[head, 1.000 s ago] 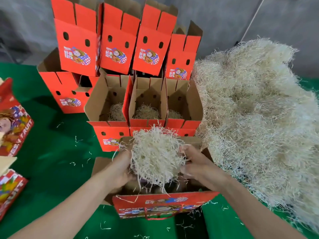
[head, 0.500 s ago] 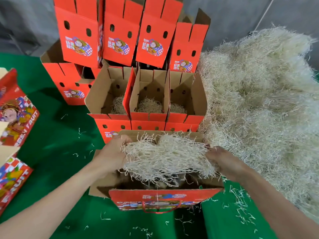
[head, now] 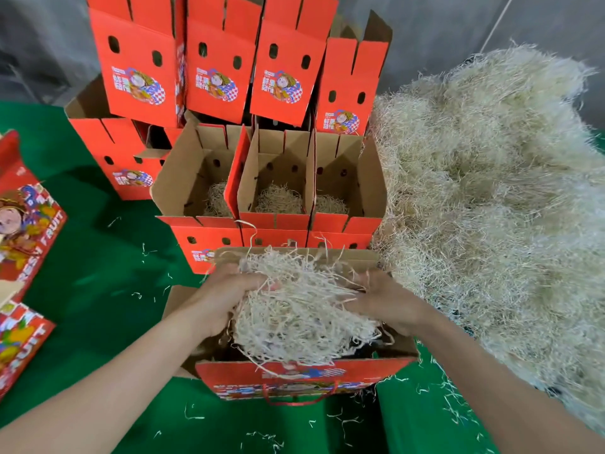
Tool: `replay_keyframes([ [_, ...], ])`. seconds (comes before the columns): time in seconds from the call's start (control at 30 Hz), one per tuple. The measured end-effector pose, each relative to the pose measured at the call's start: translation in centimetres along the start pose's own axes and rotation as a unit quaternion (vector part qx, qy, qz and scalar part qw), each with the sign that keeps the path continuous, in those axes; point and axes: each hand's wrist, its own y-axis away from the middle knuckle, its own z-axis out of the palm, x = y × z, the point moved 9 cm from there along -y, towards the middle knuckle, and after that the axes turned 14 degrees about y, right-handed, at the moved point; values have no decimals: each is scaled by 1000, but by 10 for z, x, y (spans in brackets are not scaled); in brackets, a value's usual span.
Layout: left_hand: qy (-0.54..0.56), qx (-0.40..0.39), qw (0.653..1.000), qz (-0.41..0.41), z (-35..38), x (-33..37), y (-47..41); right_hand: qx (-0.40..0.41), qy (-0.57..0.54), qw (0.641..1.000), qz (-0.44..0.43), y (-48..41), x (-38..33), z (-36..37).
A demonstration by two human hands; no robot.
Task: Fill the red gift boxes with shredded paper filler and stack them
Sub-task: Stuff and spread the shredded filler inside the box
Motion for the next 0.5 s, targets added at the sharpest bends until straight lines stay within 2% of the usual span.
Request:
replay_keyframes([
  [0.13, -17, -11, 999, 30, -14, 6, -11, 0, 0, 1000, 30, 9, 15, -21],
  [0.27, -169, -66, 977, 114, -10, 25, -2, 37, 10, 998, 43, 12, 20, -36],
  [0.33, -256, -115, 953, 113, -8, 27, 4, 70, -17, 996, 51, 12, 26, -49],
  [0.43, -227, -82, 964, 113, -25, 34, 5, 118, -111, 984, 69, 14, 31, -60],
  [0.5, -178, -58, 977, 102, -32, 33, 0, 98, -189, 976, 48, 12, 27, -51],
])
